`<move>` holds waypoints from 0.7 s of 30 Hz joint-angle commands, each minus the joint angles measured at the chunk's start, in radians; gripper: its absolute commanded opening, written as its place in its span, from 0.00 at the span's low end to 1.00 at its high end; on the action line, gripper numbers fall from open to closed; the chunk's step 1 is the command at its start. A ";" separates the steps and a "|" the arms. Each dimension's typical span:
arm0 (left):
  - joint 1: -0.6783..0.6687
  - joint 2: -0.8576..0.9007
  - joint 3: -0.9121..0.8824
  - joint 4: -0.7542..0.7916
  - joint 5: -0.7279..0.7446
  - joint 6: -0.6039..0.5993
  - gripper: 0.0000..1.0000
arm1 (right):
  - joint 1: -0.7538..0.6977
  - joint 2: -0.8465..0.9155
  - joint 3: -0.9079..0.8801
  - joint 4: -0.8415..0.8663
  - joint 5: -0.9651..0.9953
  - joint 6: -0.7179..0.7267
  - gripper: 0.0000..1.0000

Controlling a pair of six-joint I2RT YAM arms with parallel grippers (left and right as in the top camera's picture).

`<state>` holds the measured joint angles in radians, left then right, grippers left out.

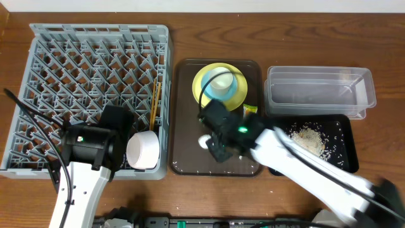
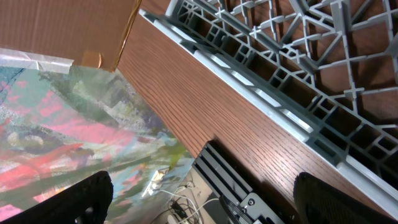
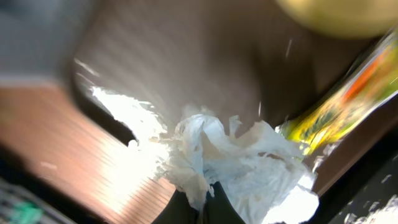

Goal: Sort waste into correct bins and load items into the dishwasher

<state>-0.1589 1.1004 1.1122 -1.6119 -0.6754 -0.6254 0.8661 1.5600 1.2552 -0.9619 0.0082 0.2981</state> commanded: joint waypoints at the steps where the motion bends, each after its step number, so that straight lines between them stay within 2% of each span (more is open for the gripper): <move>1: 0.003 -0.003 0.002 -0.074 -0.004 -0.008 0.93 | -0.002 -0.128 0.026 0.018 -0.005 -0.037 0.01; 4: 0.003 -0.003 0.002 -0.074 -0.004 -0.008 0.93 | -0.018 -0.160 0.025 0.013 -0.005 -0.037 0.04; 5: 0.003 -0.003 0.002 -0.074 -0.004 -0.008 0.94 | -0.029 -0.160 0.020 0.004 0.008 -0.038 0.32; 6: 0.003 -0.003 0.002 -0.074 -0.004 -0.008 0.93 | -0.035 -0.157 0.010 0.005 0.025 -0.038 0.76; 7: 0.003 -0.003 0.002 -0.074 -0.004 -0.008 0.93 | -0.039 -0.155 0.001 0.007 0.043 -0.038 0.99; 16: 0.003 -0.003 0.002 -0.074 -0.004 -0.008 0.93 | -0.048 -0.149 -0.009 0.024 0.015 -0.053 0.99; 21: 0.003 -0.003 0.002 -0.074 -0.004 -0.008 0.93 | -0.066 -0.149 -0.009 0.004 0.068 -0.017 0.99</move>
<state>-0.1589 1.1004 1.1122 -1.6119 -0.6754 -0.6250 0.8276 1.4097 1.2488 -0.9524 0.0433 0.2588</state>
